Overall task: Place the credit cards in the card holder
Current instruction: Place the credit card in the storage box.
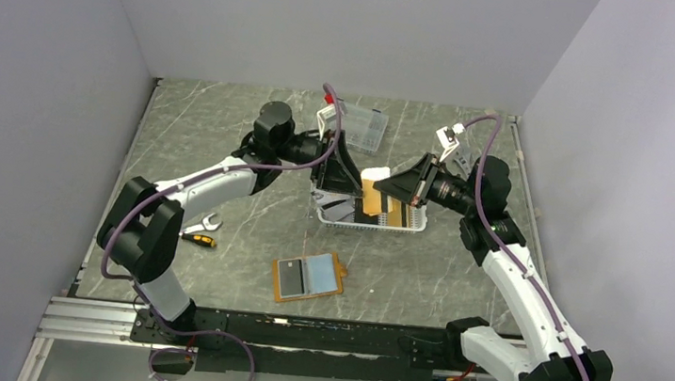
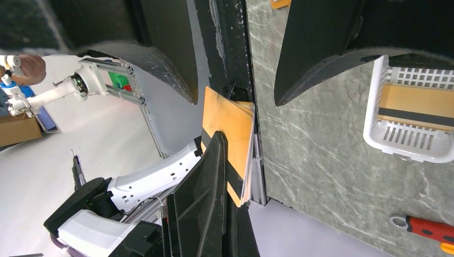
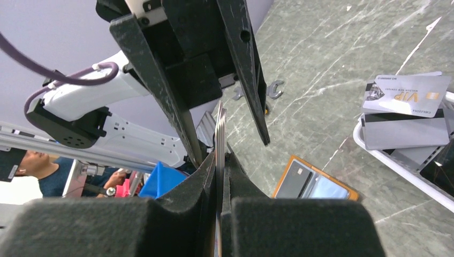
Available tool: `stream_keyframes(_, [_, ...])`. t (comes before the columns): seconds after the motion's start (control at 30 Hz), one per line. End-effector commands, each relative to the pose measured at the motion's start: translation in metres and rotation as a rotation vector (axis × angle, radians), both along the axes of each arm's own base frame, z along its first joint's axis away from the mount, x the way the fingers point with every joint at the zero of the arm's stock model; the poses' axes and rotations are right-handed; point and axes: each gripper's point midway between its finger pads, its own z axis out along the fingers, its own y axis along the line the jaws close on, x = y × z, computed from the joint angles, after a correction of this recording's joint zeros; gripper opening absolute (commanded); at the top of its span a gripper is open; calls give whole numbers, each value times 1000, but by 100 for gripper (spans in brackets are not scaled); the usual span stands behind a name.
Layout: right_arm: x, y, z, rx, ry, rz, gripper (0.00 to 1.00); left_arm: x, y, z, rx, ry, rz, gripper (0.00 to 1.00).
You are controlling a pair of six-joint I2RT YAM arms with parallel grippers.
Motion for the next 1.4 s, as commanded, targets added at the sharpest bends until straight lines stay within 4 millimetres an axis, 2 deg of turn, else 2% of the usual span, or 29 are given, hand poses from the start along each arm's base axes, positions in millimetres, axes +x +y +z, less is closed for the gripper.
stream_keyframes(0.0, [3,4,15,48,-33,10,1,-12,-6,7,-6,-70,26,60])
stream_keyframes(0.17, [7,7,12,38,-28,-5,0,-15,-15,3,1,-64,24,60])
stream_keyframes(0.23, [7,8,14,45,-27,-7,0,-12,-17,-3,22,-59,38,58])
stream_keyframes(0.33, [5,9,16,46,-28,-4,1,-4,-17,-14,75,-72,78,50])
stream_keyframes(0.47, [0,8,13,33,-23,5,4,16,-11,-27,137,-85,165,34])
stream_keyframes(0.53, [-4,7,11,24,-12,10,4,26,-5,-27,127,-66,187,27])
stream_keyframes(0.63, [-7,6,11,19,-13,13,6,36,3,-24,114,-53,209,24])
stream_keyframes(0.93, [-11,7,13,12,-8,42,9,36,9,-17,90,-62,208,22])
stream_keyframes(1.03, [-12,7,13,7,-10,43,8,36,9,-15,83,-53,201,14])
stream_keyframes(1.13, [-13,6,14,-2,-21,42,8,38,12,-13,73,-39,204,0])
stream_keyframes(1.37, [-13,5,12,-28,-2,52,9,49,27,-5,44,-19,227,0])
